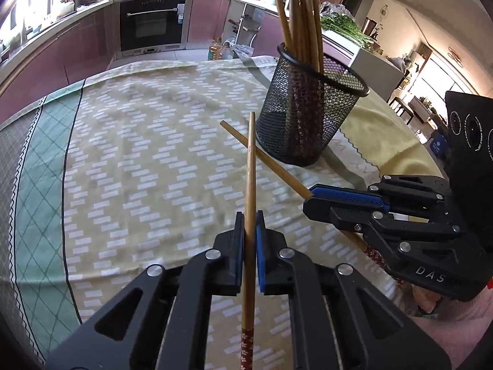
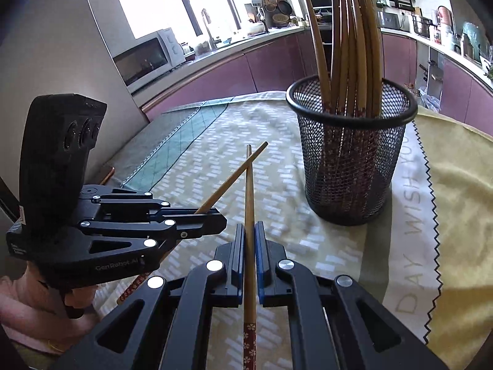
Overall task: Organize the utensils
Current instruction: 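Raise both held chopsticks upright and carry them toward the black mesh cup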
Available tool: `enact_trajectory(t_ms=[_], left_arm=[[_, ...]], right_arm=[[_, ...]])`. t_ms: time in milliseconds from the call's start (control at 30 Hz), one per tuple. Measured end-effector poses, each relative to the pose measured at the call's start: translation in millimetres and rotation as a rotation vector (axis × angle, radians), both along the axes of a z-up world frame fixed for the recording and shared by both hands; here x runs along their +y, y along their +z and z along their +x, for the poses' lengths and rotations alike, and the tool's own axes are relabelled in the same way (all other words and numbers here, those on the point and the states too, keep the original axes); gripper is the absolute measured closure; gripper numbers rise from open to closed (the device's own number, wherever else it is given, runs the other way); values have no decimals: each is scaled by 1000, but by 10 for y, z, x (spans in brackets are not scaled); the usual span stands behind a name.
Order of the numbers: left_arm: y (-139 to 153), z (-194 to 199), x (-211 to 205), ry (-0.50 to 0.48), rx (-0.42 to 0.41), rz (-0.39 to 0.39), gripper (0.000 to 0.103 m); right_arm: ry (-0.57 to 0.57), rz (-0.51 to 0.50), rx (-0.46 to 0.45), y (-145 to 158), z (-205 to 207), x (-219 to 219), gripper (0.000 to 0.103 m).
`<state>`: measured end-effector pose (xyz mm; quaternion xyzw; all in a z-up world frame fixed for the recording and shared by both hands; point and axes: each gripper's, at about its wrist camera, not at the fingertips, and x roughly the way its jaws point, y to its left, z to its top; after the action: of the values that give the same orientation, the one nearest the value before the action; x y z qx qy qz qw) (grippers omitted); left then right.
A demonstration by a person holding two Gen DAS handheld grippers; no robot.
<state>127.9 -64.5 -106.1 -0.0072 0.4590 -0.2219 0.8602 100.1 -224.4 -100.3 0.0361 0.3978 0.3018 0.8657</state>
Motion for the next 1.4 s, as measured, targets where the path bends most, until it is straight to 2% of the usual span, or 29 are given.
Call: enact_trajectory(t_ms=[667, 1400], left_arm=[[465, -170, 30, -9, -117, -37, 96], [757, -331, 59, -25, -200, -55, 96]], right_arm=[[-54, 25, -117, 325, -158, -311, 97], [-84, 53, -191, 532, -258, -372, 97]])
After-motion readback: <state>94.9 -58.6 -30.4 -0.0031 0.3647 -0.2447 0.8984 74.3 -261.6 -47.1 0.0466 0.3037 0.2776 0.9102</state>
